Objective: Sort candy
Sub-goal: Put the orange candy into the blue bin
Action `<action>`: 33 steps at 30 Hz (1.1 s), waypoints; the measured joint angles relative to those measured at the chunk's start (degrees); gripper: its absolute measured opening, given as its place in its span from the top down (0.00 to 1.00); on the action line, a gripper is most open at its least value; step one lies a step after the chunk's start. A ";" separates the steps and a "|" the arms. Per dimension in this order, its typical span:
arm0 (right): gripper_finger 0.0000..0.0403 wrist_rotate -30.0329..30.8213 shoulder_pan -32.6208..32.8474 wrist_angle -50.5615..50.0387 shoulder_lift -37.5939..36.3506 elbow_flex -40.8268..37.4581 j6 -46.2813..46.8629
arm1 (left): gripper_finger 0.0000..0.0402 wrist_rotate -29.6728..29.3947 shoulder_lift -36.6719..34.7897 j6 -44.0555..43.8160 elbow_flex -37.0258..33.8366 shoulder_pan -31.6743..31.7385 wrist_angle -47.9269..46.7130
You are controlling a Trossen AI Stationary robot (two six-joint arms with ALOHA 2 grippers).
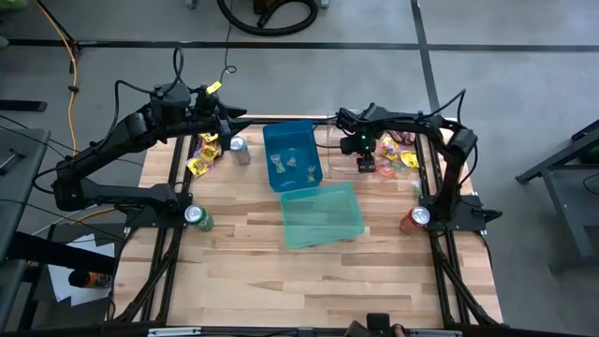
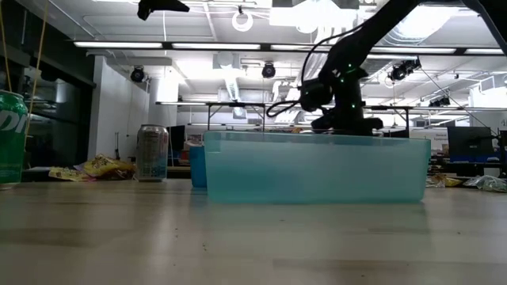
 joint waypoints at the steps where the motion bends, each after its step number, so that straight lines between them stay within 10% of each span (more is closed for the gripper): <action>1: 0.44 -0.04 -0.12 0.10 0.02 -0.02 0.02 | 0.50 -0.02 -0.02 0.00 0.00 0.00 -0.01; 33: 0.97 5.67 -0.28 -5.78 4.83 8.37 4.92 | 0.50 -0.45 0.01 1.40 0.00 0.00 -0.35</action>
